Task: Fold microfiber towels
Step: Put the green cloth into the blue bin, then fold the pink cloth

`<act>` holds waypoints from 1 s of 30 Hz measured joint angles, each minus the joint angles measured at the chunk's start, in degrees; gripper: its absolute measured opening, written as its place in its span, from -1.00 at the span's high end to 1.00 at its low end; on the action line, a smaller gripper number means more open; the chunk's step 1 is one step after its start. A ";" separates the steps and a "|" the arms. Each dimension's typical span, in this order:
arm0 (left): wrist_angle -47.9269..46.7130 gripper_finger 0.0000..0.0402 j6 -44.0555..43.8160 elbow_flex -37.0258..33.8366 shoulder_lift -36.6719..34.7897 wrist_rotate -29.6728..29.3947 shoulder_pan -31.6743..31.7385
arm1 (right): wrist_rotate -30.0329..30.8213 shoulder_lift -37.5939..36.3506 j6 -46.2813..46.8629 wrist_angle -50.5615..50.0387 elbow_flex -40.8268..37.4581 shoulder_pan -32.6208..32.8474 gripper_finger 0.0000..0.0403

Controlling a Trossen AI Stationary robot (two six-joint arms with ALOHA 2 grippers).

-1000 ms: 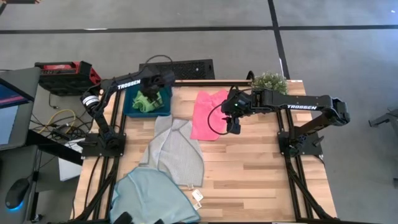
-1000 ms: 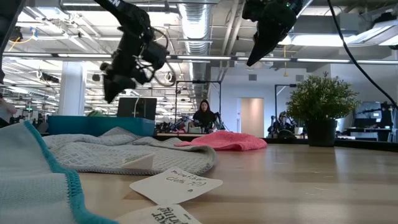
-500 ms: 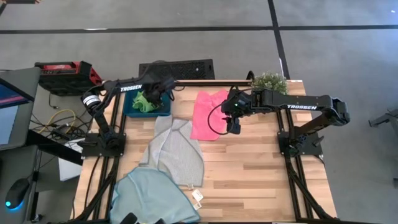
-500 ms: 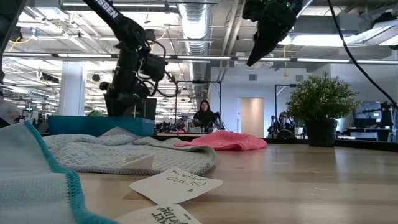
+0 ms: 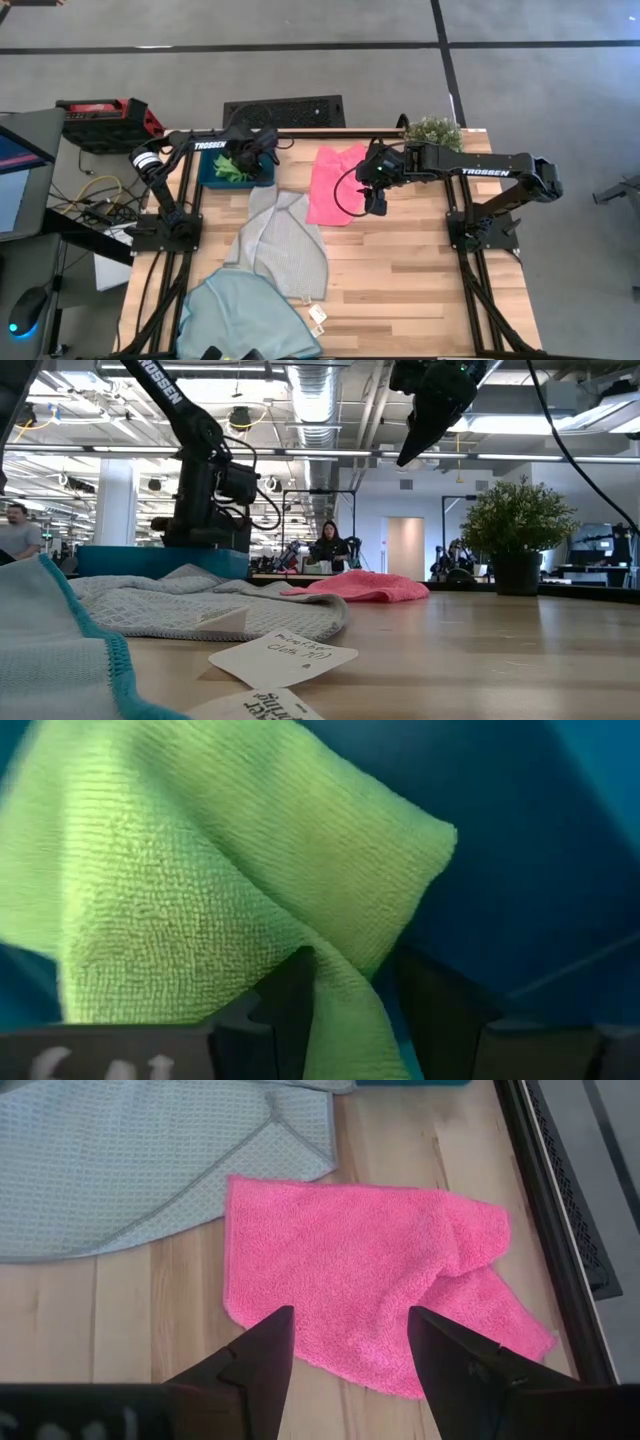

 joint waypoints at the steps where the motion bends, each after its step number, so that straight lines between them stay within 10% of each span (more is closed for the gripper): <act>1: 1.07 0.34 -0.27 -0.56 0.01 0.61 0.07 | 0.00 0.02 0.00 0.02 0.02 0.00 -0.10; 30: 1.63 0.34 -3.54 6.31 -14.03 1.82 -3.89 | -1.56 0.02 -0.05 -0.02 0.00 0.01 -0.10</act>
